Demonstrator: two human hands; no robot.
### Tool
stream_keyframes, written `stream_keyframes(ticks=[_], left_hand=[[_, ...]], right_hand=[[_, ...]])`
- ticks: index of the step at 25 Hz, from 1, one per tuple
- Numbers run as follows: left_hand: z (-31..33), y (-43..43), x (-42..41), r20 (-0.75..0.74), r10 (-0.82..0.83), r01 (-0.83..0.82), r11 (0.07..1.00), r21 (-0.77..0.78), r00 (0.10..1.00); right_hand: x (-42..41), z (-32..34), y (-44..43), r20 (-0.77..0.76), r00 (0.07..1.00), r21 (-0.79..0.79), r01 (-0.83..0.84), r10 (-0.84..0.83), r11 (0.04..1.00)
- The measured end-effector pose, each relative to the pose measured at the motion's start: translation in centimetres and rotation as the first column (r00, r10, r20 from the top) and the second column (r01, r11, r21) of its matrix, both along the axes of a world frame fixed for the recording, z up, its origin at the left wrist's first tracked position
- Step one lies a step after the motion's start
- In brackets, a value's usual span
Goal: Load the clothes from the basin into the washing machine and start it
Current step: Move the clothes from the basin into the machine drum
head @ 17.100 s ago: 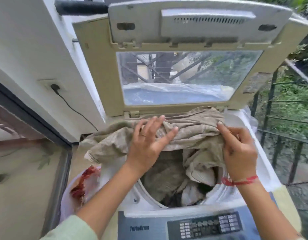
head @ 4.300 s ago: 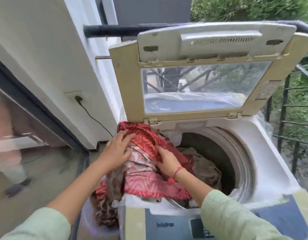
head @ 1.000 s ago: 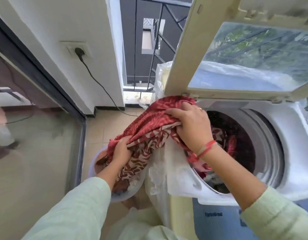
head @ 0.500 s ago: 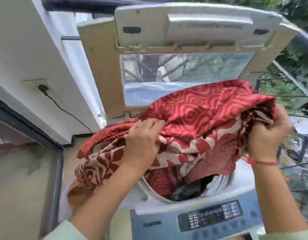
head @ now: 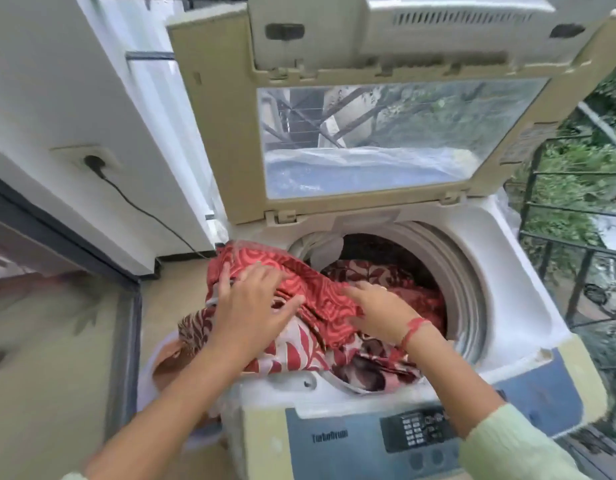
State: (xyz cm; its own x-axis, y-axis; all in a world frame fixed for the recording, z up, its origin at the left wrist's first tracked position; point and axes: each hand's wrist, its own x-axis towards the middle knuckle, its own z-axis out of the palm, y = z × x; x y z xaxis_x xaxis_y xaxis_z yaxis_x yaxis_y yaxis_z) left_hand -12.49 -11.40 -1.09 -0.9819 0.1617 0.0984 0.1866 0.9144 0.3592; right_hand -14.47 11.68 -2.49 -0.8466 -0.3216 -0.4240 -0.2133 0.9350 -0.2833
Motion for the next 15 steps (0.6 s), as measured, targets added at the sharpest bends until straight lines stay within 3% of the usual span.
stream_keyframes(ticks=[1,2,4,6,8,9,12,15], left_hand=[[-0.2,-3.4,0.1,0.017,0.053,-0.053,0.998,0.019,0.998],[-1.1,-6.9,0.0,0.138,0.067,-0.077,0.995,0.068,0.988],[-4.5,-13.0,-0.5,0.465,-0.027,-0.067,0.981,0.183,0.885],[-7.7,-15.9,-1.0,0.602,-0.158,0.034,0.977,0.211,0.782],[-10.0,-15.9,-0.9,0.584,-0.247,0.148,0.966,0.212,0.774],[-10.4,-15.1,-0.6,0.524,-0.251,0.162,0.964,0.211,0.814],[-11.4,-11.9,-0.1,0.466,-0.073,-0.088,0.945,0.314,0.882],[-11.6,-9.7,-0.1,0.435,0.126,-0.335,0.83,0.446,0.892]], right_hand=[[-0.3,1.4,-1.9,-0.04,0.999,-0.175,0.016,-0.023,0.984],[-0.6,2.7,-3.9,-0.063,0.998,-0.231,-0.03,0.016,0.973],[-1.1,3.7,-8.7,-0.128,0.977,0.007,-0.171,0.17,0.985],[-1.7,2.4,-12.3,-0.086,0.969,0.179,-0.213,0.231,0.961],[-2.2,1.2,-14.0,0.069,0.974,0.147,-0.225,0.217,0.963],[-2.4,0.8,-14.1,0.122,0.969,0.095,-0.225,0.212,0.97],[-2.6,0.5,-12.7,0.12,0.973,-0.073,-0.19,0.197,0.979],[-1.9,0.1,-11.7,-0.036,0.986,-0.221,-0.164,0.16,0.961]])
